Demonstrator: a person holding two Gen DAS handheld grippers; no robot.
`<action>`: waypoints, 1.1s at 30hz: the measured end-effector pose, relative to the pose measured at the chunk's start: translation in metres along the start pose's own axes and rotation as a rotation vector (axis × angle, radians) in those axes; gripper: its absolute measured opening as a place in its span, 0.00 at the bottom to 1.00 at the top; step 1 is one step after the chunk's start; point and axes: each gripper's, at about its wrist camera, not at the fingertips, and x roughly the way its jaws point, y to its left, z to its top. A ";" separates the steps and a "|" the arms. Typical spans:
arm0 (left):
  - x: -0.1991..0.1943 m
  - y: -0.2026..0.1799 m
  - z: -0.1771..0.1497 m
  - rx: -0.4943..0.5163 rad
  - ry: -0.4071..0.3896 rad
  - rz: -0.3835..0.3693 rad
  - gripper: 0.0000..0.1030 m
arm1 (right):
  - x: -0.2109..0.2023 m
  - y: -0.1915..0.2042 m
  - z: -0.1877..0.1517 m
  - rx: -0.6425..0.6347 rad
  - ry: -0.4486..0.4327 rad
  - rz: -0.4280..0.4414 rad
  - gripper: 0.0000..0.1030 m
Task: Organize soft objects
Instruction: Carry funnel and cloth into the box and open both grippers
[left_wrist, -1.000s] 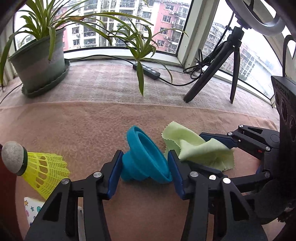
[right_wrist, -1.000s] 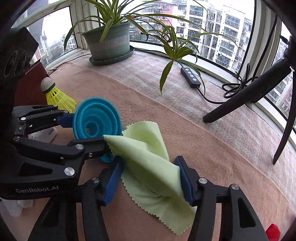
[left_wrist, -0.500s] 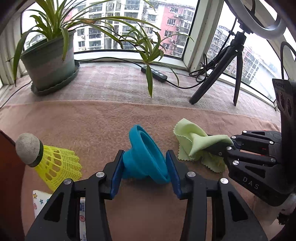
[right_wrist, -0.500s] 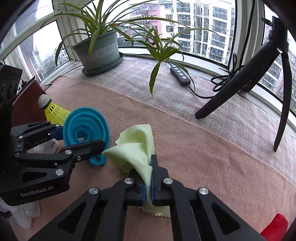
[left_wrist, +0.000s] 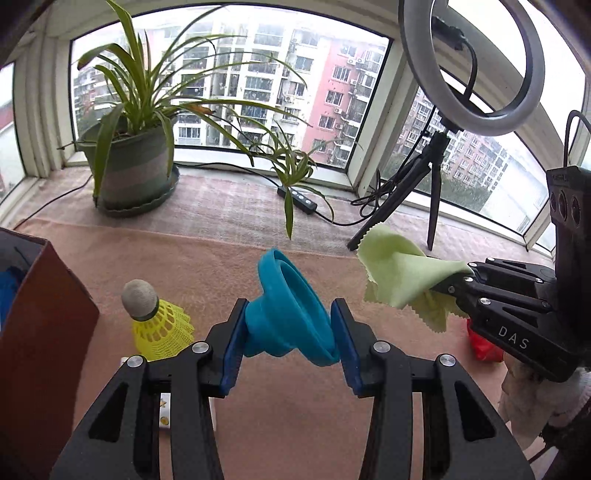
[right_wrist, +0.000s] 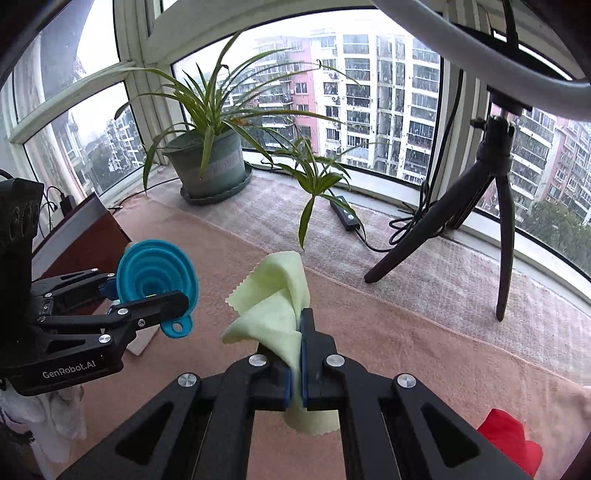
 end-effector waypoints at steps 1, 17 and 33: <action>-0.010 0.002 0.000 -0.007 -0.011 -0.003 0.42 | -0.006 0.005 0.003 -0.009 -0.011 0.005 0.03; -0.151 0.096 -0.027 -0.193 -0.119 0.156 0.42 | -0.036 0.141 0.059 -0.224 -0.105 0.208 0.03; -0.200 0.165 -0.067 -0.335 -0.122 0.293 0.42 | 0.008 0.270 0.087 -0.370 -0.016 0.350 0.03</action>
